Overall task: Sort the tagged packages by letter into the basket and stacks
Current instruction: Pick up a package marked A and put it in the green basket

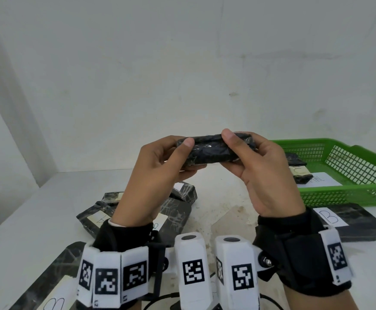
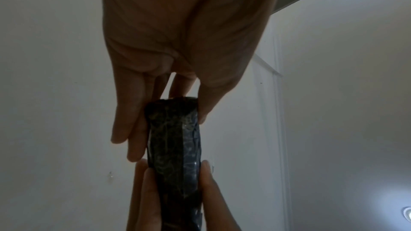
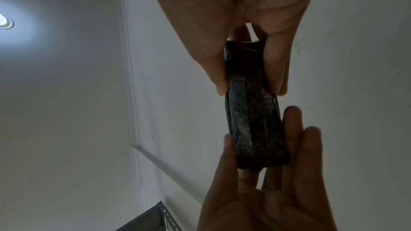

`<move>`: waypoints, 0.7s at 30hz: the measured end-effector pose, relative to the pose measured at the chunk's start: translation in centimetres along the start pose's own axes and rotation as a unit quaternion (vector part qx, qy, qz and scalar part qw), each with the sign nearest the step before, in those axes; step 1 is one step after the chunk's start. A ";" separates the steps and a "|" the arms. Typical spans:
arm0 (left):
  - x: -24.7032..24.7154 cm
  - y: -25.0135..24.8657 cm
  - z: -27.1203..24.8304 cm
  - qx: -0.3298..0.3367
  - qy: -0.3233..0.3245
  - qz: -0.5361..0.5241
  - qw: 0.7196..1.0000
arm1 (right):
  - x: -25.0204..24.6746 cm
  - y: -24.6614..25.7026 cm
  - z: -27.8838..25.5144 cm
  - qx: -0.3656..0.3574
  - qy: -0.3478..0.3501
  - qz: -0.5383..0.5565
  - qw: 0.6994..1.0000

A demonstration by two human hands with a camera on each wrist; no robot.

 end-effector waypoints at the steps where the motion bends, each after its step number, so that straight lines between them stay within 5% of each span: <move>1: 0.0 0.1 0.0 0.000 0.000 0.003 1.000 | 0.0 0.1 -0.1 -0.002 0.006 -0.005 1.000; 9: 0.0 -0.1 -0.1 0.011 -0.003 0.022 1.000 | 0.5 -0.7 -0.2 -0.037 -0.043 -0.083 0.995; 21: 0.0 -0.7 -0.3 0.043 0.000 0.024 0.999 | 0.9 -0.3 -0.5 -0.027 -0.015 -0.086 0.996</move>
Point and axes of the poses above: each hand's wrist, its own z-axis towards the middle knuckle, its own x-axis out of the palm, y = z × x, the point moved 3 cm from there along z, towards the middle knuckle, and after that the axes turned 11 degrees about -z, right-handed, at the moved point
